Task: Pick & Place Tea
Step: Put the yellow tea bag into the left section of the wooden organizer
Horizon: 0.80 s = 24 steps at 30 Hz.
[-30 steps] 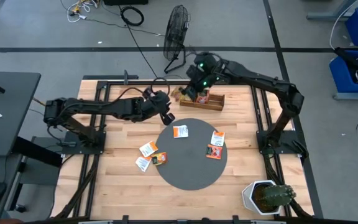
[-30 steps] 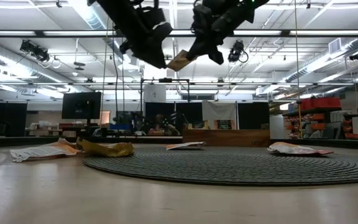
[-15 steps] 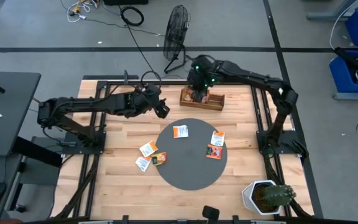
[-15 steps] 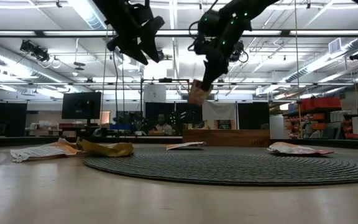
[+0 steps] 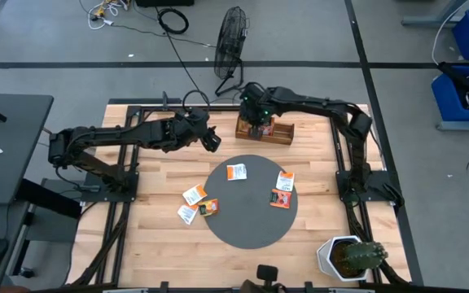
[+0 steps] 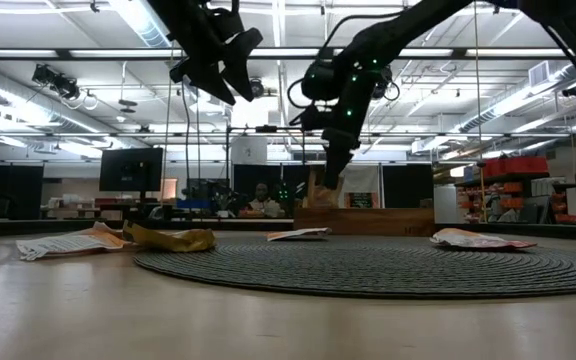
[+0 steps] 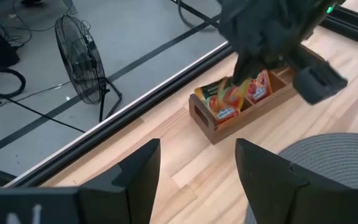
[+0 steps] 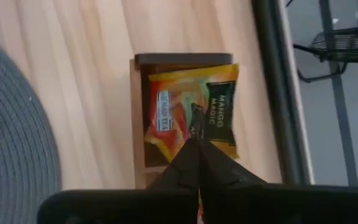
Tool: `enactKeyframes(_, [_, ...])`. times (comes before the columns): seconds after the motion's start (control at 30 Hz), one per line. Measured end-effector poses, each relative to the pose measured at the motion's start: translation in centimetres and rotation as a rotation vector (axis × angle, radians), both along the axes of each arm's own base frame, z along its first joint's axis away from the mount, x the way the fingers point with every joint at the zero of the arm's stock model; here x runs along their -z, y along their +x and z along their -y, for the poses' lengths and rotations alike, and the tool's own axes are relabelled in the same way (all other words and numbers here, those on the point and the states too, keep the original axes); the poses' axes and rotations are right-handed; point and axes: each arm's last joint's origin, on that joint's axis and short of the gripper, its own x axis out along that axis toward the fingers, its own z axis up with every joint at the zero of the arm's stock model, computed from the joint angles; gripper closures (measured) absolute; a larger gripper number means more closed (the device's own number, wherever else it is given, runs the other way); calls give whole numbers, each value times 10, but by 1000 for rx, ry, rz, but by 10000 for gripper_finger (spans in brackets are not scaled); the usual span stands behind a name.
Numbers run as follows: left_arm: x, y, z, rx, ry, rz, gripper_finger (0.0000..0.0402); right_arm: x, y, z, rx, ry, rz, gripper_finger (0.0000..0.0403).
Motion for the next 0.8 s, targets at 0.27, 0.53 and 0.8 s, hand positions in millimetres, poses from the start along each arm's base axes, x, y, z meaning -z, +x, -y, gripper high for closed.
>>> enactKeyframes(0.27, [0,0,0,0,0,0,191,9,3,1,-40,9,-19,403])
enactKeyframes(0.53, [0,0,0,0,-1,1,191,7,6,2,-49,11,30,395])
enactKeyframes(0.8, [3,0,0,51,-100,16,191,7,3,0,-43,48,10,285])
